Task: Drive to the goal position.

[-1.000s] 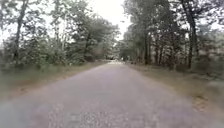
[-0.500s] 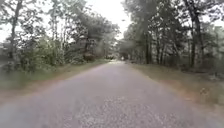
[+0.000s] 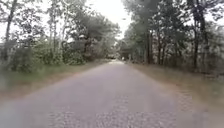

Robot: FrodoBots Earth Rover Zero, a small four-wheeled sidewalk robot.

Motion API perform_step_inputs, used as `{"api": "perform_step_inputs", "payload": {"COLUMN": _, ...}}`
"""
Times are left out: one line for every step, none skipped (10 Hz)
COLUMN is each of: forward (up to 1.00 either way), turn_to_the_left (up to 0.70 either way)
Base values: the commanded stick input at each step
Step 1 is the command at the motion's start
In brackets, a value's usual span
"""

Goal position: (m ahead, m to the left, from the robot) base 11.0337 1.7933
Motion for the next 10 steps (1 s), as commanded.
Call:
{"api": "perform_step_inputs", "payload": {"forward": 0.70, "turn_to_the_left": 0.00}}
{"api": "perform_step_inputs", "payload": {"forward": 0.70, "turn_to_the_left": 0.00}}
{"api": "perform_step_inputs", "payload": {"forward": 0.70, "turn_to_the_left": 0.00}}
{"api": "perform_step_inputs", "payload": {"forward": 0.70, "turn_to_the_left": 0.00}}
{"api": "perform_step_inputs", "payload": {"forward": 0.70, "turn_to_the_left": 0.00}}
{"api": "perform_step_inputs", "payload": {"forward": 0.70, "turn_to_the_left": 0.00}}
{"api": "perform_step_inputs", "payload": {"forward": 0.70, "turn_to_the_left": 0.00}}
{"api": "perform_step_inputs", "payload": {"forward": 0.70, "turn_to_the_left": 0.00}}
{"api": "perform_step_inputs", "payload": {"forward": 0.70, "turn_to_the_left": 0.00}}
{"api": "perform_step_inputs", "payload": {"forward": 0.70, "turn_to_the_left": 0.00}}
